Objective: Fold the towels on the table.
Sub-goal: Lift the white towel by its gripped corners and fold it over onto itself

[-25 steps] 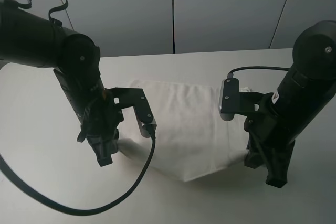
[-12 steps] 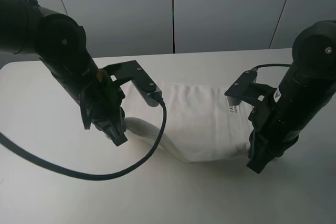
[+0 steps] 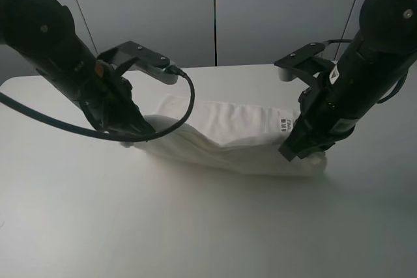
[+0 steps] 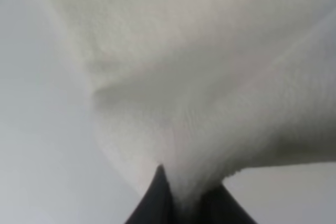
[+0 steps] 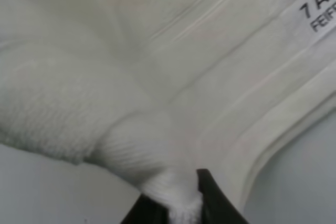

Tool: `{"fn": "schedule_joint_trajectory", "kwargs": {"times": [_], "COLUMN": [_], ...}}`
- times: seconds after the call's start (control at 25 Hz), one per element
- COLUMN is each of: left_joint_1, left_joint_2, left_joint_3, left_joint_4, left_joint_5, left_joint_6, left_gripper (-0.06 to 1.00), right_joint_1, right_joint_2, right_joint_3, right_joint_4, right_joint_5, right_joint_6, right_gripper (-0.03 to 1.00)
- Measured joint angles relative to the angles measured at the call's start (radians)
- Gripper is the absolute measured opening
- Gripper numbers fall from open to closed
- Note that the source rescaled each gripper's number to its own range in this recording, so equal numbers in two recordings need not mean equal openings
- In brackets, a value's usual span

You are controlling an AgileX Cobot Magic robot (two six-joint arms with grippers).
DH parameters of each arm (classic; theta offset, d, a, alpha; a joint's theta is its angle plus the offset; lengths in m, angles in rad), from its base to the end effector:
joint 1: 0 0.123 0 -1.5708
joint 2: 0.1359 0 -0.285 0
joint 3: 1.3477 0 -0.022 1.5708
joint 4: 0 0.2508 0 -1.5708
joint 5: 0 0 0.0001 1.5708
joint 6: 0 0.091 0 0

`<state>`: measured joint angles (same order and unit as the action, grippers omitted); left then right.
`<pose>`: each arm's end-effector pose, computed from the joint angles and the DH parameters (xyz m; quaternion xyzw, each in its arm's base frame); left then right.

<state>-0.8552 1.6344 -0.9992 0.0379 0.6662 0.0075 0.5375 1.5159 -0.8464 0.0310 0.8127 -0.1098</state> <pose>0.2074 -0.2354 0.2052 0.4228 0.8886 -0.0600 0.1675 0.2227 0.1351 0.1979 -0.3076 0.9474 0.0305 0.0832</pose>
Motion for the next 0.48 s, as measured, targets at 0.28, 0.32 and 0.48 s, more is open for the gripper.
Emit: {"fn": "schedule_joint_trajectory", "kwargs": {"times": [0.28,0.32,0.48], "left_joint_1": [0.016,0.016,0.016], "left_joint_2": [-0.027,-0.027,-0.027], "left_joint_3": [0.000,0.000,0.000], "left_joint_4": [-0.002,-0.002,-0.020], "left_joint_5": [-0.029,-0.031,-0.016], "left_joint_6": [-0.041,-0.046,-0.049], "left_gripper": [0.00,0.00,0.00], "right_joint_1": [0.000,0.000,0.000], "right_joint_2": [0.000,0.000,0.000], "right_joint_3": [-0.007,-0.007,-0.007], "right_joint_4": [-0.141,-0.148,-0.146], "right_joint_5": [-0.021,-0.028,-0.011], "right_joint_6": [0.214,0.231,0.247], "right_gripper": [0.00,0.00,0.00]}}
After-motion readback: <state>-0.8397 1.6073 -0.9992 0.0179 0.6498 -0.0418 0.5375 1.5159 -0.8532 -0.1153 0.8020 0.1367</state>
